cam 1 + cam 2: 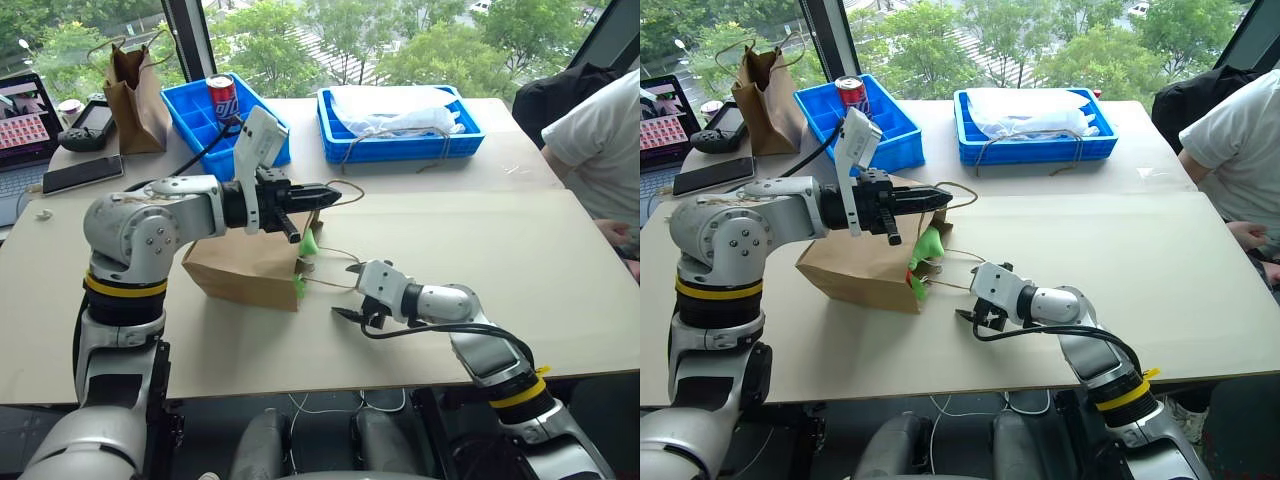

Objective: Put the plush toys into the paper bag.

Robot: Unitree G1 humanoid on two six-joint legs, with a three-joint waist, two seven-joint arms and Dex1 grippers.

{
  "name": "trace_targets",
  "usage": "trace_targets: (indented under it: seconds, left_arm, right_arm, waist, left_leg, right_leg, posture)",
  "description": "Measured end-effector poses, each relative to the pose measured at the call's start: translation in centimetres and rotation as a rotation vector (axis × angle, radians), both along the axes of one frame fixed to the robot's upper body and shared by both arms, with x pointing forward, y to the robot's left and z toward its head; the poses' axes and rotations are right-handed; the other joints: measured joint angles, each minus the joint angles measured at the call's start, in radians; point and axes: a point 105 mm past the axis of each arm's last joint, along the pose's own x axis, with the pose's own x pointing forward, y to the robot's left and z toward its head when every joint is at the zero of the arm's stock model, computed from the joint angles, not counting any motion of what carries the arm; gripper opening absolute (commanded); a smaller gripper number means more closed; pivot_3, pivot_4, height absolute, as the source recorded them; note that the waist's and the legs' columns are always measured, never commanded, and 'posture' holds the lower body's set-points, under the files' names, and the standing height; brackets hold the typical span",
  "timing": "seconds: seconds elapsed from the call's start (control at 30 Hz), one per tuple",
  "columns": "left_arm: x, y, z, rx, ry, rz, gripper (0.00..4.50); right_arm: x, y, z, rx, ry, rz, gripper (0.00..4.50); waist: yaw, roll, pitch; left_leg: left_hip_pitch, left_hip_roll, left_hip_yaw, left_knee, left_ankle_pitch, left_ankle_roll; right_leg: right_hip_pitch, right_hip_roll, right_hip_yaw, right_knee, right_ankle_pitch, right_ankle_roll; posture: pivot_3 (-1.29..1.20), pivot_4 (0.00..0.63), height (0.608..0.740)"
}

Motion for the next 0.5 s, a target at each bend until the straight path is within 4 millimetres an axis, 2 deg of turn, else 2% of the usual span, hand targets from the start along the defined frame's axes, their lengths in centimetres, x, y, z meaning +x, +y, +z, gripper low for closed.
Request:
trace_targets:
  seconds: [0.1,0.23,0.27,0.37,0.5]
  left_arm:
    - [0.0,0.1,0.0,0.001,0.0,0.0,0.0]
    - [0.0,0.2,0.1,-0.003,0.001,0.001,0.0]
    - [0.0,0.2,0.1,-0.002,0.0,0.002,0.0]
    - [0.1,0.5,0.3,-0.004,-0.005,0.011,0.0]
    - [0.1,0.7,0.4,-0.008,-0.009,0.017,0.0]
  right_arm:
    - [0.2,0.3,-0.5,0.037,0.068,-0.016,2.58]
    - [0.1,0.2,-1.5,0.121,0.224,-0.058,1.35]
    - [0.1,0.1,-1.5,0.128,0.237,-0.062,0.88]
    - [0.6,-0.5,-1.3,0.144,0.258,-0.098,0.02]
    - [0.8,-0.6,-1.2,0.144,0.259,-0.103,0.02]
  waist:
    - [0.002,0.0,0.0]
    - [0.003,0.0,0.0]
    - [0.003,0.0,0.0]
    - [0.008,0.0,0.0]
    - [0.009,0.0,0.0]
  left_leg:
    - [0.002,0.0,0.0,0.0,0.0,0.0]
    - [0.005,0.0,0.0,0.0,0.001,0.001]
    - [0.006,0.0,0.0,0.0,0.001,0.001]
    - [0.006,0.0,0.0,0.0,0.001,0.001]
    - [0.005,0.0,0.0,0.0,0.001,0.001]
  right_leg:
    - [0.002,0.0,0.0,0.0,0.0,0.0]
    - [0.004,0.0,0.0,0.001,0.0,0.0]
    - [0.005,0.0,0.0,0.001,0.0,0.0]
    - [0.005,-0.001,0.0,0.001,0.0,0.0]
    - [0.006,-0.001,0.0,0.0,0.0,0.0]
  posture:
    - [0.0,0.15,0.74]
    - [0.0,0.15,0.74]
    - [0.0,0.15,0.74]
    - [0.0,0.15,0.74]
    - [0.0,0.15,0.74]
